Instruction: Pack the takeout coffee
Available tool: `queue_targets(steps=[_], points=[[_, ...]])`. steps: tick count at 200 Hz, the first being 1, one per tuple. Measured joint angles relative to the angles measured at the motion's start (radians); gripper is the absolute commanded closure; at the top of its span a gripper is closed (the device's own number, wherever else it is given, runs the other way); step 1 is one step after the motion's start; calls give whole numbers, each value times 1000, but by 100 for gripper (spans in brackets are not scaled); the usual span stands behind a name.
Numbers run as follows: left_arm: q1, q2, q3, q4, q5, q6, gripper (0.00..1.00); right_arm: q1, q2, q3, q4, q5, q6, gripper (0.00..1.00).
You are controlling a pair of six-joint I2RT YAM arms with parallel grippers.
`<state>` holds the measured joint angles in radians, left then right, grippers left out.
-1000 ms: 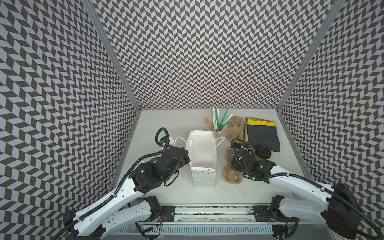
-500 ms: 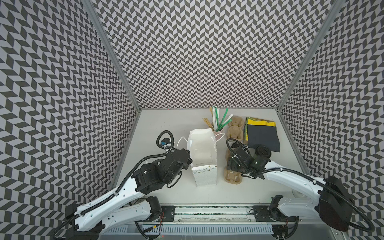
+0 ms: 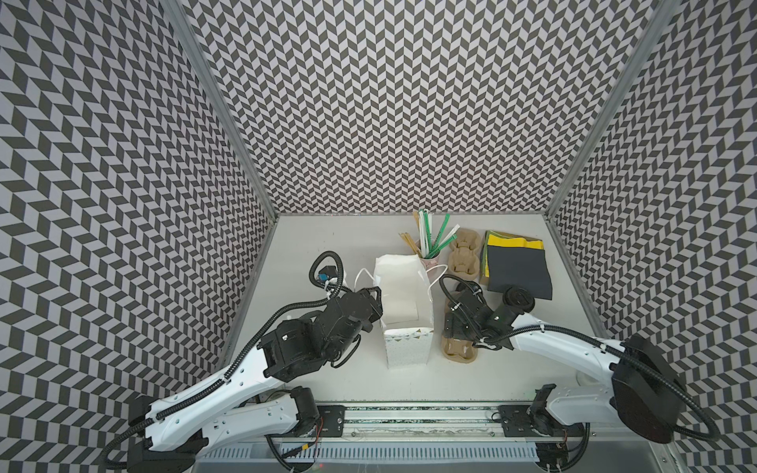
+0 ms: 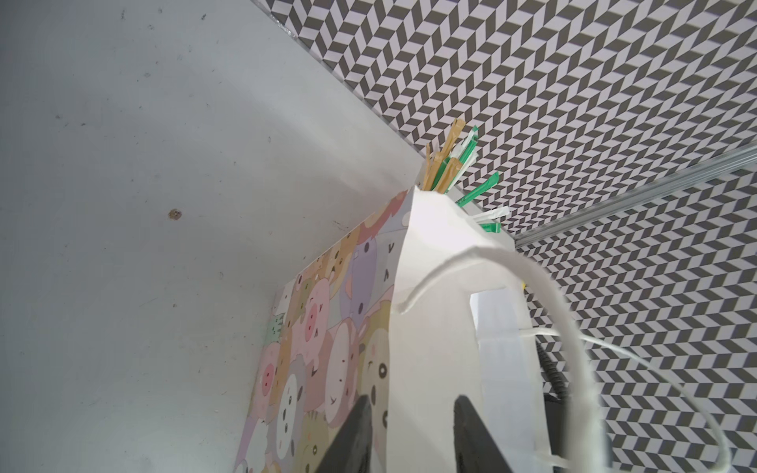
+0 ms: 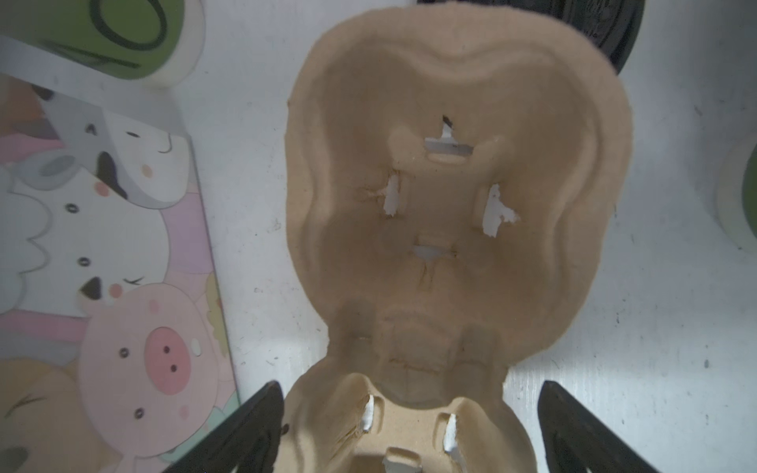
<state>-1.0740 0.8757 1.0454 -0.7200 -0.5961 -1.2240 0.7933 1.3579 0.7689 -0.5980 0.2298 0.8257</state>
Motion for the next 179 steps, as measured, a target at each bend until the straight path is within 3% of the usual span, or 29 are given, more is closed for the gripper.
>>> queue_targets(steps=[64,125,179], points=[[-6,-53,8,9,-53,94,55,-5,51,33,-4,10,-14,10],[-6,-72,51,0,-139,203,54,-22,90,52,-4,13,-15,15],[-6,-98,66,-47,-222,280,52,-24,72,113,-96,-2,-31,10]])
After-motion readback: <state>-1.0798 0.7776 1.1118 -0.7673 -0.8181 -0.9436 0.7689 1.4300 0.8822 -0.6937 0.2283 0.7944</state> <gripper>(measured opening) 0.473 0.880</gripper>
